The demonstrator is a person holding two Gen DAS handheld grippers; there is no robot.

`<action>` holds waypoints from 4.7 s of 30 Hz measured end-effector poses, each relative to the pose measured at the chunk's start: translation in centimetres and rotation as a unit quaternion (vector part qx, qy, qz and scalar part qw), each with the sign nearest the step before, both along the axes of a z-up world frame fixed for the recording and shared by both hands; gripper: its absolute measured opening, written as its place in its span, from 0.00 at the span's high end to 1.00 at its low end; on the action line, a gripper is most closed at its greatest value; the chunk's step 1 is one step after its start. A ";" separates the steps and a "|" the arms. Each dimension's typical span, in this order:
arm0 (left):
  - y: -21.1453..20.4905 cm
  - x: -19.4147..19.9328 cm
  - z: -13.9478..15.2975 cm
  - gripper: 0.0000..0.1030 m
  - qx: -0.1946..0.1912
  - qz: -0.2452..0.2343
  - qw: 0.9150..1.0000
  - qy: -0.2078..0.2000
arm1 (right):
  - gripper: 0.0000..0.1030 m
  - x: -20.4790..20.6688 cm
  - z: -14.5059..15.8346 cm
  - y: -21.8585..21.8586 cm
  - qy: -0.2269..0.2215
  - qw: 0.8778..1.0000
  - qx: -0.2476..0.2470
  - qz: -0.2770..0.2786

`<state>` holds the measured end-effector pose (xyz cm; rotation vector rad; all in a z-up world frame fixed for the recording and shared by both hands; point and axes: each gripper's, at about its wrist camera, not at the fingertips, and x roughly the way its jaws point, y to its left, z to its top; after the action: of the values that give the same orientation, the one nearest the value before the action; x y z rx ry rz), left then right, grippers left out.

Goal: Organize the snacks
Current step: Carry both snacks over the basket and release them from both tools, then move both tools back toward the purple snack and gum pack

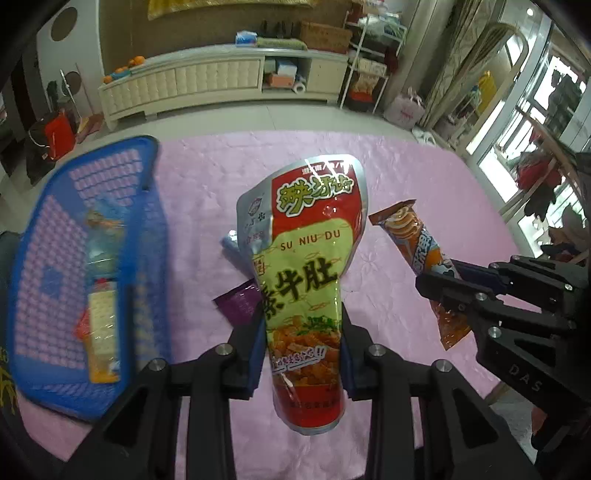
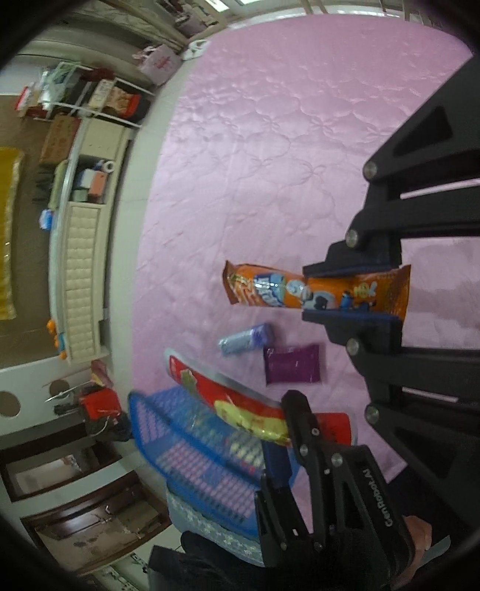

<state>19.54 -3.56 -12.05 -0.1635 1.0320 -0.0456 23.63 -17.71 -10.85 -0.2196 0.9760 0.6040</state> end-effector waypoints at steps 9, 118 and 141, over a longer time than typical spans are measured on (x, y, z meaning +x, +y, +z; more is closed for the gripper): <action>3.8 -5.5 4.0 0.70 0.007 0.016 0.999 -0.036 | 0.81 -4.6 3.6 3.2 -0.023 0.999 0.033 0.014; 13.2 -1.1 -0.4 0.45 -0.035 0.035 0.998 0.027 | 0.16 -1.6 0.6 11.4 -0.044 0.998 -0.034 -0.035; 5.7 -6.9 7.4 0.30 0.008 -0.011 0.998 -0.055 | 0.16 -7.1 6.9 4.2 -0.092 0.994 0.000 -0.056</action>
<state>12.66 2.14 -4.66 -0.1345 0.9236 -0.0650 16.52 -13.50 -3.97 -0.2150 0.8053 0.4713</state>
